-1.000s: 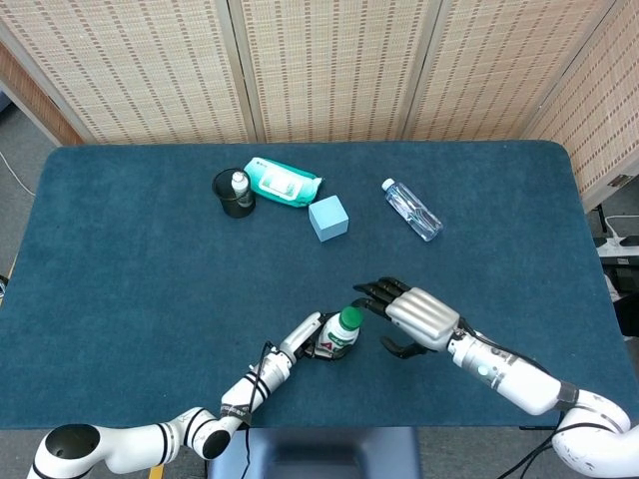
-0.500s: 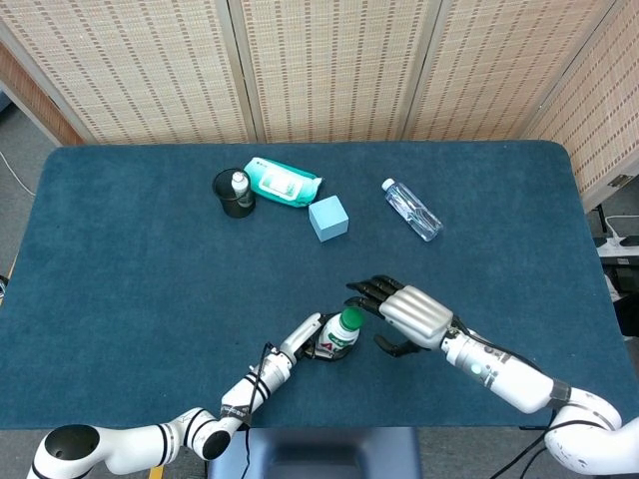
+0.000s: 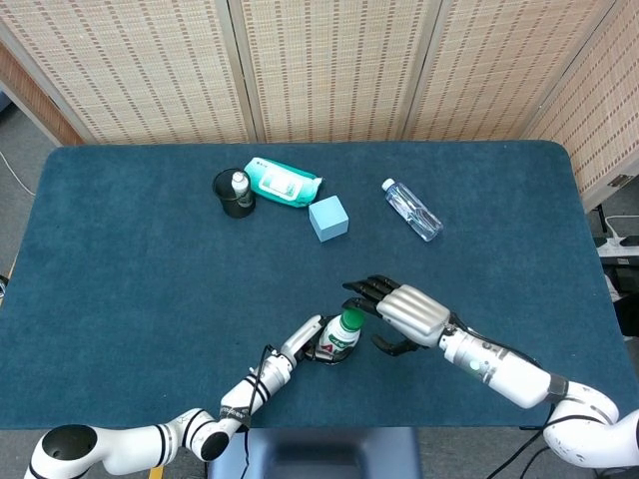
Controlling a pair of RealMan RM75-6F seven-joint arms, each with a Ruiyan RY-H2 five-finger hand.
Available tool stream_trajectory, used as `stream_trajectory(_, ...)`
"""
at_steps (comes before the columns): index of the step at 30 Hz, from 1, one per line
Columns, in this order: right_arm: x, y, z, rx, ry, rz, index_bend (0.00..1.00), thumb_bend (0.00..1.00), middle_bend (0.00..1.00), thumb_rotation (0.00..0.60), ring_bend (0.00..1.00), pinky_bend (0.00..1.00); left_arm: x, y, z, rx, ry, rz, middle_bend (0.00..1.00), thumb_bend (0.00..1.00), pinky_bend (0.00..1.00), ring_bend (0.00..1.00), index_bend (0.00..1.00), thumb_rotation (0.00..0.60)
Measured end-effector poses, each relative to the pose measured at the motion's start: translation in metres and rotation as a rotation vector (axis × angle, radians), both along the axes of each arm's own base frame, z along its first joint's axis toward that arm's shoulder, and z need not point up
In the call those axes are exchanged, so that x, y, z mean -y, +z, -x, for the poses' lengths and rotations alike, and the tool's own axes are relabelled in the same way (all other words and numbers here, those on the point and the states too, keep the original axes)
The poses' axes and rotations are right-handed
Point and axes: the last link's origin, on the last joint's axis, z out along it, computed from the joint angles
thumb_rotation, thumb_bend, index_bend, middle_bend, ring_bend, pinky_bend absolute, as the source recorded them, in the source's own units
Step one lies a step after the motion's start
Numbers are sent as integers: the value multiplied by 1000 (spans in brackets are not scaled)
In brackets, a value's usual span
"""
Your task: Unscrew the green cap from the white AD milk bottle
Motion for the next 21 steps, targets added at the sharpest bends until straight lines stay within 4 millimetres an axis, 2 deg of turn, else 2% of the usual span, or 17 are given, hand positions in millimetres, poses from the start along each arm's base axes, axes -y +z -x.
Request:
stream_trajectory(6,2,-2,0,32,-8,-30,243,477,0,598,0,0,3,0,-2,21,7,24,804,834,114,391,732,600)
stream_trajectory(21,4,-4,5,71,33,-51,338,473,0,600,0,0,6,1,-2,40,3,49,805,838,114,391,733,600)
